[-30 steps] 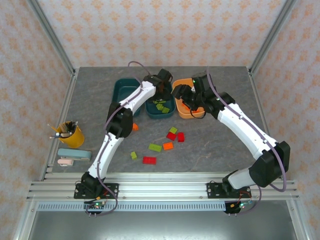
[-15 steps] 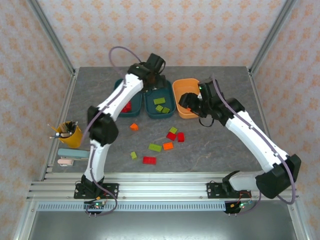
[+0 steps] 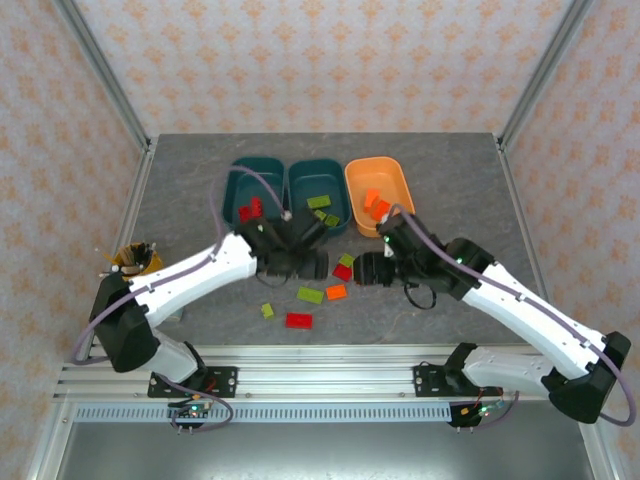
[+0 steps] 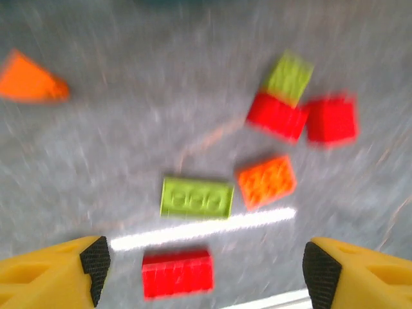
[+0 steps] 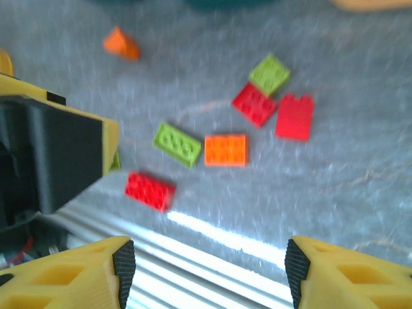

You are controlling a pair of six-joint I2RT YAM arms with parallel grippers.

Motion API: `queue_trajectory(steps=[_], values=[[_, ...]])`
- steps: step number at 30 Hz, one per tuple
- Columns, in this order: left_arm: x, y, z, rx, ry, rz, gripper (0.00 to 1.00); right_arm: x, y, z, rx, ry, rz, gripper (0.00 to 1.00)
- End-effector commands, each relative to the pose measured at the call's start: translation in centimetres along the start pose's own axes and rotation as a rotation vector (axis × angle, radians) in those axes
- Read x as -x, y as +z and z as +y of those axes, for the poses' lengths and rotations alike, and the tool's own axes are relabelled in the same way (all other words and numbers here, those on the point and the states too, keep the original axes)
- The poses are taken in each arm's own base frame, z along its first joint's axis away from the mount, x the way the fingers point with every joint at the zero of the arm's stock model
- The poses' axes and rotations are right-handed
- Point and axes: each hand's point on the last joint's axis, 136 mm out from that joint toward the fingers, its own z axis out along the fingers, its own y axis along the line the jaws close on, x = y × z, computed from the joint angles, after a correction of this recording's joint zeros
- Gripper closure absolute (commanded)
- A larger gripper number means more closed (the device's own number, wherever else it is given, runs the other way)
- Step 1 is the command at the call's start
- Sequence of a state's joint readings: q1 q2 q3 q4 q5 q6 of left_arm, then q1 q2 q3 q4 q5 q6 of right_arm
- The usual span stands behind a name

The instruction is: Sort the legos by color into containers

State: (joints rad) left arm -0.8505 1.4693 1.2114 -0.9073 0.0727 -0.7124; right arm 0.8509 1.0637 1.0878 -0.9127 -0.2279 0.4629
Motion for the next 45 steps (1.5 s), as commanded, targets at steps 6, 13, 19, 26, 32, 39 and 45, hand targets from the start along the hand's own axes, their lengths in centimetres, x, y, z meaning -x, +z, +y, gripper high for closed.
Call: queue_trajectory(steps=[6,13,19,26,32,39,45], values=[[-5.6,2.5,0.3,0.001,-0.139,0.028,0.00,-3.7,0.4,-1.4,-0.002,0.048,0.026,0.34],[-7.4,5.7,-0.3,0.066,-0.126,0.082,0.01,-3.4,-0.2,-1.5,0.004,0.061,-0.007,0.34],[-7.9,7.3,0.8,0.137,-0.115,0.096,0.02,-3.3,-0.6,-1.7,0.007,0.075,-0.026,0.34],[-8.8,8.9,1.5,0.170,-0.121,0.120,0.03,-3.6,-0.6,-1.9,0.014,0.092,-0.029,0.34],[-8.7,9.8,1.4,0.173,-0.123,0.109,0.07,-3.5,-0.5,-1.8,0.015,0.096,-0.032,0.34],[-8.6,10.6,1.3,0.198,-0.113,0.114,0.18,-3.4,-0.3,-1.4,0.038,0.102,-0.030,0.34],[-8.2,10.3,1.5,0.212,-0.106,0.098,0.35,-3.4,-0.3,-1.7,0.038,0.129,-0.049,0.34]])
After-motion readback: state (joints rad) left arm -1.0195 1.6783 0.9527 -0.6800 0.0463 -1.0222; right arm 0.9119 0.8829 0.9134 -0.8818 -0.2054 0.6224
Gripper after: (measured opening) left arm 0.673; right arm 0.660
